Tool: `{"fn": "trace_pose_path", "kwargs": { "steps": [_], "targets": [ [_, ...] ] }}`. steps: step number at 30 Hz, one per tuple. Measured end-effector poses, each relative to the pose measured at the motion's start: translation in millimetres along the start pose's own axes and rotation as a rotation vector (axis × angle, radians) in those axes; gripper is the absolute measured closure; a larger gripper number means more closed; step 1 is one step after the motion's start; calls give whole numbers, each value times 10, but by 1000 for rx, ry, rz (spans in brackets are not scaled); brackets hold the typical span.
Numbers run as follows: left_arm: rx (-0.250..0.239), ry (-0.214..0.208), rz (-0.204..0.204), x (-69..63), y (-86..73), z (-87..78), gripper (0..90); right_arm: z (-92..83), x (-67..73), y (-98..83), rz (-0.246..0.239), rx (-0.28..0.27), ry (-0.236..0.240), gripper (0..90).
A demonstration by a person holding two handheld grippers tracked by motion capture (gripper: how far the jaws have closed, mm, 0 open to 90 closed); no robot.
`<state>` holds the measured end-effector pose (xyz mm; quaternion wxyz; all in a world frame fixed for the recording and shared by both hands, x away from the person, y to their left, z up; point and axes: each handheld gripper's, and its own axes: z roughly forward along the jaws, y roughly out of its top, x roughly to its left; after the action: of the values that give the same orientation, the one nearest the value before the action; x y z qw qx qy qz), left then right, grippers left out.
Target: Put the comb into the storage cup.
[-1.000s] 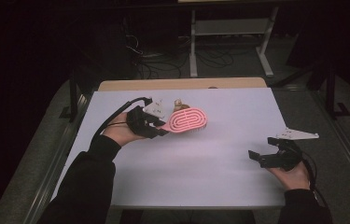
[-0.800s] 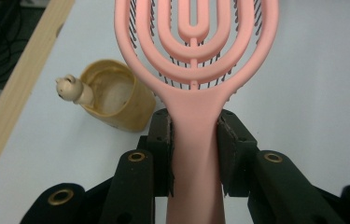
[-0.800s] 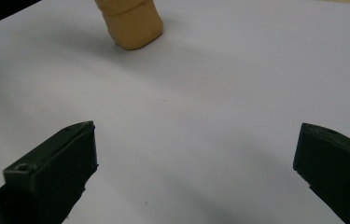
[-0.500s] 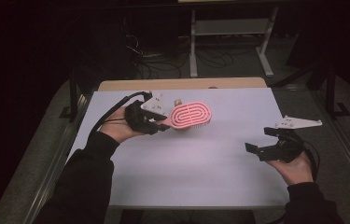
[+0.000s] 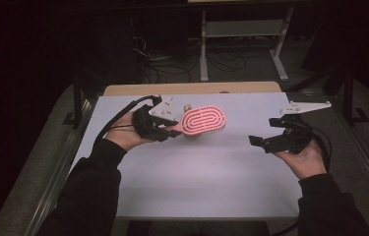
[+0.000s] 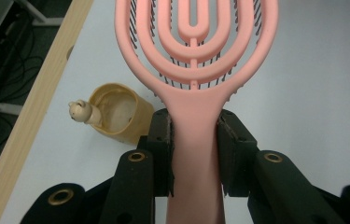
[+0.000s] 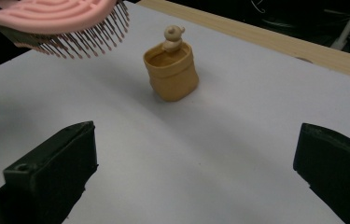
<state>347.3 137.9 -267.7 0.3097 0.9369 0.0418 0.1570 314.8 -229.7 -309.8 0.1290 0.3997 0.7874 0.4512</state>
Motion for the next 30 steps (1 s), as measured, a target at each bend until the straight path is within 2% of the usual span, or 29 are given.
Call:
{"fn": "trace_pose_path", "kwargs": {
  "steps": [6,13,18,21,24,28,30],
  "targets": [
    [-14,5,0,-3,23,-18,699,48,79,191,-4,-2,48,0],
    [-13,3,9,-27,38,4,699,93,197,407,-47,-5,90,0],
    [-17,4,17,-44,53,18,699,123,256,515,-55,-10,116,0],
    [-24,-6,22,-59,59,27,699,148,273,562,-43,-17,152,0],
    [-27,-4,28,-71,66,37,699,186,268,603,-28,-13,165,0],
    [-33,2,36,-88,80,58,699,268,208,645,32,-1,205,0],
    [-39,0,42,-93,91,58,699,311,199,667,55,16,210,0]
  ]
}}
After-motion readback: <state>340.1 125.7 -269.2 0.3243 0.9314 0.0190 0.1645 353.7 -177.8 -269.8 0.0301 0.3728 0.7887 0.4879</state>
